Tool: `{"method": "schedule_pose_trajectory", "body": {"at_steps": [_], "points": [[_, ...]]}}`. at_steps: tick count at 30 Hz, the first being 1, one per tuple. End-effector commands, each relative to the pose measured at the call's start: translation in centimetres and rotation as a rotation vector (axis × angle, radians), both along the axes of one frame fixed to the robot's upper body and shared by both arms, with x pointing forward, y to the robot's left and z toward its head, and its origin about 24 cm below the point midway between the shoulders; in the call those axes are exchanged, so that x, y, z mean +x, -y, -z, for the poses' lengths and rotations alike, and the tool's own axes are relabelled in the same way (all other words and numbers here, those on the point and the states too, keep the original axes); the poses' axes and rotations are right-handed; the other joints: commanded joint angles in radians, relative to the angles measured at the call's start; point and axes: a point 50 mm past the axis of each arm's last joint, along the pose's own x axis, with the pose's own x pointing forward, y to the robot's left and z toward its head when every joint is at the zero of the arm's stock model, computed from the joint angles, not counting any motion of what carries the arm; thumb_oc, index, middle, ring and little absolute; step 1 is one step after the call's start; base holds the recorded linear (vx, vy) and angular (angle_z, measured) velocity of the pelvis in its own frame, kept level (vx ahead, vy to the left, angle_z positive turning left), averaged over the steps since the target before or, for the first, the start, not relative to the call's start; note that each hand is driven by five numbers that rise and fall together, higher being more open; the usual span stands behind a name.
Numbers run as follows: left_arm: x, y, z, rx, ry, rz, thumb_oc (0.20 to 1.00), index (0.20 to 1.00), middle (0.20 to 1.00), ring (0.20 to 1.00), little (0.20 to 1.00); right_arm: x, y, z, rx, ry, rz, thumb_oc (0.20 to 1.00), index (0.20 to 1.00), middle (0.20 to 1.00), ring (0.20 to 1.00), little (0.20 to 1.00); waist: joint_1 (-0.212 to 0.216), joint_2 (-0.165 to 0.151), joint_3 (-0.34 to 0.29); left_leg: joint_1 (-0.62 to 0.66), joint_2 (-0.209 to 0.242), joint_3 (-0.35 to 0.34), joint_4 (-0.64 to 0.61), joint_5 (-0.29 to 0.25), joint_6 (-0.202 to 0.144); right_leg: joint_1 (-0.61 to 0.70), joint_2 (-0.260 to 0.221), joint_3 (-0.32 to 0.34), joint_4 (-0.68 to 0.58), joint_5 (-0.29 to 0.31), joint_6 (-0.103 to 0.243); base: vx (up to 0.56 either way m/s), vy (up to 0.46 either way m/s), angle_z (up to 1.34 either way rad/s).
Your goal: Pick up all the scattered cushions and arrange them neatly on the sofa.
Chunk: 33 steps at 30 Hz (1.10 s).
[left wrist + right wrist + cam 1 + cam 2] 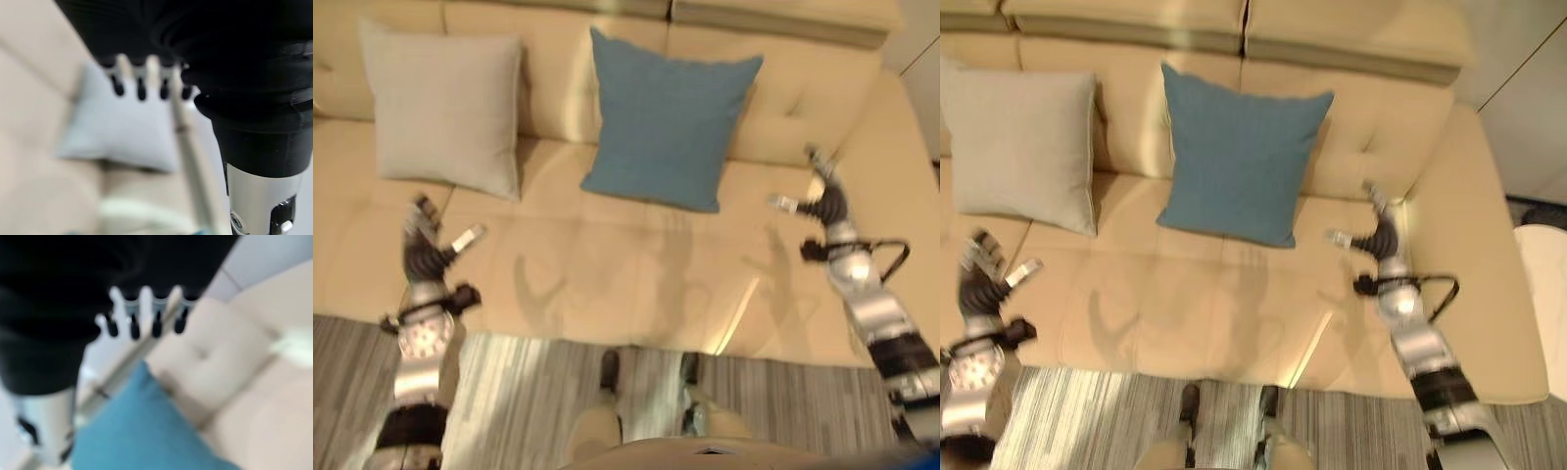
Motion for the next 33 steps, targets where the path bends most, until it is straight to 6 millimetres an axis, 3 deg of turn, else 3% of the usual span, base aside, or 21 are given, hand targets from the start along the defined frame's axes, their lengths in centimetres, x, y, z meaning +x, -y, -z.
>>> {"method": "schedule_pose_trajectory", "body": {"at_steps": [1,6,7,8,9,12,13,14,17,20,21,22,23,27,30,33], "points": [[0.5,-0.2,1.8,0.007,-0.104,0.020,1.000,1.000,1.000,1.000,1.000,0.2,0.5,0.5,-0.051,-0.039,-0.022,1.000,1.000,1.000,1.000,1.000,0.006,0.019,-0.011,0.077,0.024,-0.002,0.004,-0.030,-0.021,0.069,-0.059,-0.020,0.005,-0.044,0.098,-0.01,0.036,-0.01],[-6.1,1.8,11.0,-0.127,-0.555,0.005,1.000,1.000,1.000,1.000,1.000,-3.8,1.6,7.9,-0.045,-0.343,0.048,1.000,1.000,1.000,1.000,1.000,0.020,0.021,-0.020,0.152,0.022,0.012,0.004,-0.051,-0.011,0.147,-0.065,-0.042,0.005,-0.059,0.093,-0.02,0.020,0.02],[-9.5,3.0,14.1,-0.166,-0.762,-0.007,1.000,1.000,1.000,1.000,1.000,-5.1,1.7,10.4,-0.031,-0.445,0.086,1.000,1.000,1.000,1.000,1.000,0.024,0.021,-0.019,0.171,0.019,0.015,0.004,-0.055,-0.010,0.165,-0.066,-0.044,0.005,-0.060,0.088,-0.07,0.028,0.08],[-9.5,3.0,14.1,-0.165,-0.761,-0.008,1.000,1.000,1.000,1.000,1.000,-5.1,1.7,10.4,-0.031,-0.445,0.086,1.000,1.000,1.000,1.000,1.000,0.024,0.020,-0.021,0.167,0.018,0.015,0.004,-0.052,-0.009,0.162,-0.067,-0.044,0.005,-0.058,0.088,-0.07,0.021,0.06],[-12.9,3.8,16.2,-0.185,-0.957,-0.020,1.000,1.000,1.000,1.000,1.000,-7.2,2.0,13.3,-0.031,-0.586,0.127,1.000,1.000,1.000,1.000,1.000,0.028,0.020,-0.029,0.183,0.019,0.016,0.004,-0.056,-0.012,0.180,-0.067,-0.050,0.005,-0.060,0.087,-0.03,0.004,0.04],[-16.2,4.6,17.4,-0.215,-1.123,-0.022,1.000,1.000,1.000,1.000,1.000,-9.8,2.1,16.1,-0.057,-0.754,0.156,1.000,1.000,1.000,1.000,1.000,0.038,0.014,-0.044,0.196,0.019,0.017,0.004,-0.058,-0.013,0.195,-0.066,-0.059,0.005,-0.063,0.082,-0.02,-0.018,0.18],[-16.2,4.6,17.4,-0.214,-1.123,-0.023,1.000,1.000,1.000,1.000,1.000,-9.8,2.1,16.1,-0.057,-0.754,0.156,1.000,1.000,1.000,1.000,1.000,0.037,0.014,-0.043,0.197,0.019,0.017,0.004,-0.058,-0.013,0.196,-0.066,-0.059,0.005,-0.064,0.082,0.00,-0.050,0.16],[-17.6,4.6,17.6,-0.218,-1.190,-0.035,1.000,1.000,1.000,1.000,1.000,-11.7,2.0,17.5,-0.062,-0.844,0.176,1.000,1.000,1.000,1.000,1.000,0.050,0.012,-0.043,0.207,0.020,0.011,0.004,-0.056,-0.016,0.213,-0.064,-0.071,0.005,-0.069,0.078,-0.01,-0.064,0.06],[-17.6,4.7,17.7,-0.213,-1.204,-0.012,1.000,1.000,1.000,1.000,1.000,-14.8,2.4,19.2,-0.037,-0.955,0.248,1.000,1.000,1.000,1.000,1.000,0.069,0.009,-0.029,0.191,0.021,-0.029,0.004,-0.041,-0.025,0.234,-0.063,-0.114,0.005,-0.088,0.069,-0.05,-0.104,0.24],[-16.1,4.9,17.6,-0.210,-1.166,0.007,1.000,1.000,1.000,1.000,1.000,-15.9,3.0,19.5,-0.011,-0.983,0.313,1.000,1.000,1.000,1.000,1.000,0.064,0.014,-0.015,0.141,0.008,-0.094,0.008,-0.022,-0.036,0.238,-0.065,-0.163,0.005,-0.100,0.058,-0.13,-0.096,0.83],[-13.8,5.7,17.6,-0.197,-1.115,0.056,1.000,1.000,1.000,1.000,1.000,-17.1,3.6,19.8,0.004,-1.025,0.369,1.000,1.000,1.000,1.000,1.000,0.060,0.016,-0.006,0.072,-0.012,-0.173,0.033,-0.015,-0.045,0.227,-0.060,-0.190,0.005,-0.104,0.058,-0.13,-0.085,1.55],[-13.8,5.7,17.6,-0.197,-1.115,0.056,1.000,1.000,1.000,1.000,1.000,-17.1,3.6,19.8,0.004,-1.025,0.370,1.000,1.000,1.000,1.000,1.000,0.058,0.016,-0.007,0.070,-0.012,-0.175,0.035,-0.015,-0.045,0.227,-0.061,-0.192,0.005,-0.104,0.058,-0.29,-0.081,1.78],[-12.3,6.3,17.6,-0.184,-1.087,0.095,1.000,1.000,1.000,1.000,1.000,-17.3,3.8,19.9,-0.028,-1.058,0.372,1.000,1.000,1.000,1.000,1.000,0.062,0.001,0.020,0.055,-0.008,-0.182,0.130,-0.080,-0.042,0.222,-0.072,-0.181,0.005,-0.080,0.058,-0.16,0.007,0.99],[-10.9,7.0,17.5,-0.171,-1.055,0.122,1.000,1.000,1.000,1.000,1.000,-16.4,3.9,19.7,-0.048,-1.054,0.370,1.000,1.000,1.000,1.000,1.000,0.058,-0.008,0.049,0.084,0.023,-0.167,0.214,-0.137,-0.032,0.215,-0.098,-0.154,0.005,-0.047,0.070,-0.19,0.111,-0.20],[-10.9,7.6,17.6,-0.171,-1.055,0.137,1.000,1.000,1.000,1.000,1.000,-16.3,3.9,19.7,-0.048,-1.059,0.366,1.000,1.000,1.000,1.000,1.000,0.044,0.008,0.039,0.122,0.042,-0.160,0.192,-0.145,-0.026,0.206,-0.094,-0.123,0.005,-0.034,0.084,-0.08,0.175,-0.41],[-11.1,8.0,17.8,-0.164,-1.074,0.161,1.000,1.000,1.000,1.000,1.000,-16.6,4.1,19.8,-0.078,-1.092,0.357,1.000,1.000,1.000,1.000,1.000,0.024,0.030,0.029,0.207,0.011,-0.127,0.129,-0.165,-0.012,0.172,-0.140,-0.096,0.013,0.034,0.094,-0.15,0.282,-0.38]]}}
